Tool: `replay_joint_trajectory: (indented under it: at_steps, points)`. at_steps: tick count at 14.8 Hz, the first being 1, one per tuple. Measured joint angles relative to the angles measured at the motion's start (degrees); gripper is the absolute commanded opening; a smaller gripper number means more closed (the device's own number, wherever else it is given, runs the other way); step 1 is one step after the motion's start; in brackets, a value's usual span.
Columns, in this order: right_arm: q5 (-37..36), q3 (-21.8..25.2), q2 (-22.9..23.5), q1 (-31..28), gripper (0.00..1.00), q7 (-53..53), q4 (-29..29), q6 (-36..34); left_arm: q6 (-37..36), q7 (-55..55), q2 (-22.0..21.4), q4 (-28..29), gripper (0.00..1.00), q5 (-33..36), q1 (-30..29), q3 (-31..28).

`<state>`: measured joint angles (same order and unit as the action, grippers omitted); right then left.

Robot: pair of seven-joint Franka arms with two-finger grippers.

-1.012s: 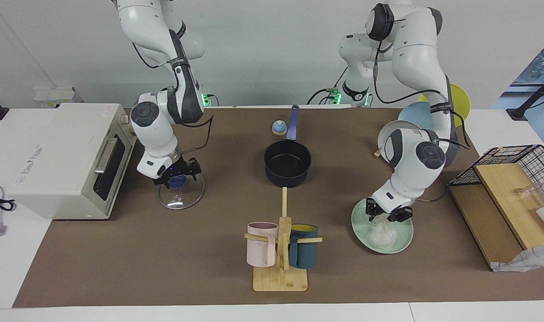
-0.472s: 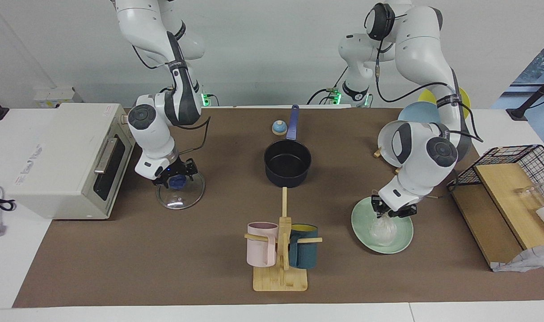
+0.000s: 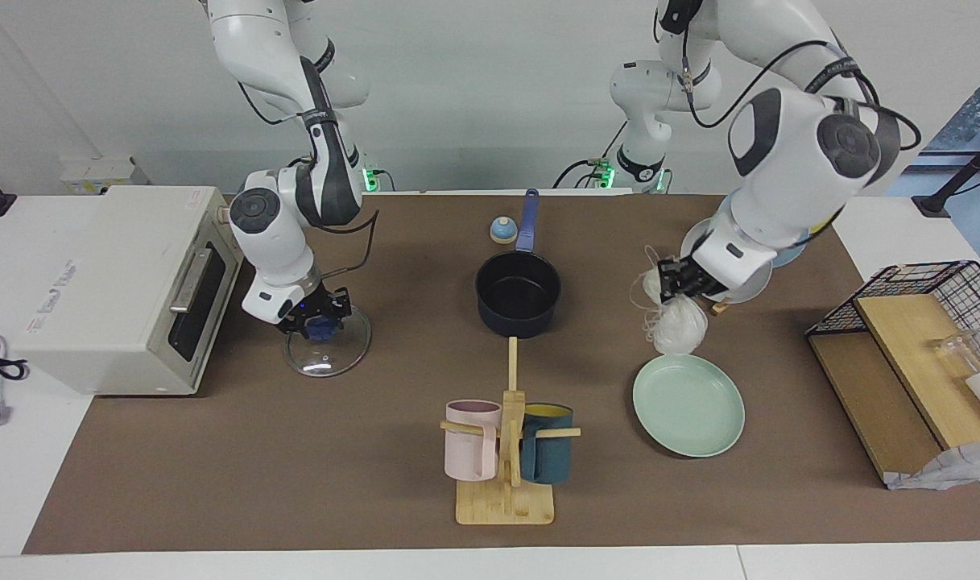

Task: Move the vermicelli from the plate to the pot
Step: 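Drop the vermicelli into the pot with the left gripper while the right gripper lifts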

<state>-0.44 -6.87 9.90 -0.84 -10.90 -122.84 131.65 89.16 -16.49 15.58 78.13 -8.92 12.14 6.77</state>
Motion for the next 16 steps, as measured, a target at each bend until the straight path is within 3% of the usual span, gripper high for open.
replay_joint_trajectory:
  at_steps: [3, 6, 7, 11, 13, 14, 16]
  points:
    - [0.0, -0.1, 0.0, 0.0, 0.36, 0.0, 2.5, -3.2, 0.1, -11.5, -4.4, 4.2, 0.00, 0.0, 9.0, 0.7]
    - [0.0, -0.1, 0.0, 0.4, 0.21, 0.0, 8.0, -9.7, 7.1, -15.8, -6.9, 13.6, 0.00, -0.1, 14.6, 0.8]
    - [0.0, -0.2, -0.1, 0.5, 0.14, 0.0, 9.9, -12.2, 10.2, -16.4, -7.5, 17.4, 0.00, -0.1, 15.7, 0.8]
    - [0.0, -0.4, -0.3, 1.5, 0.10, 1.7, 18.1, -22.3, 21.5, -18.1, -7.8, 28.3, 0.00, -0.3, 17.7, 0.7]
    - [0.0, -0.5, -0.4, 2.8, 0.10, 4.2, 21.1, -25.6, 25.6, -18.5, -7.5, 31.3, 0.00, -0.4, 18.2, 0.7]
    - [0.0, -0.8, -0.4, 3.3, 0.01, 5.4, 22.1, -26.7, 26.8, -18.6, -7.4, 32.3, 0.00, -0.4, 18.3, 0.7]
    - [0.0, -2.1, -0.4, 3.6, 0.00, 8.0, 23.6, -28.2, 28.9, -18.7, -6.9, 33.2, 0.00, -0.4, 18.4, 0.7]
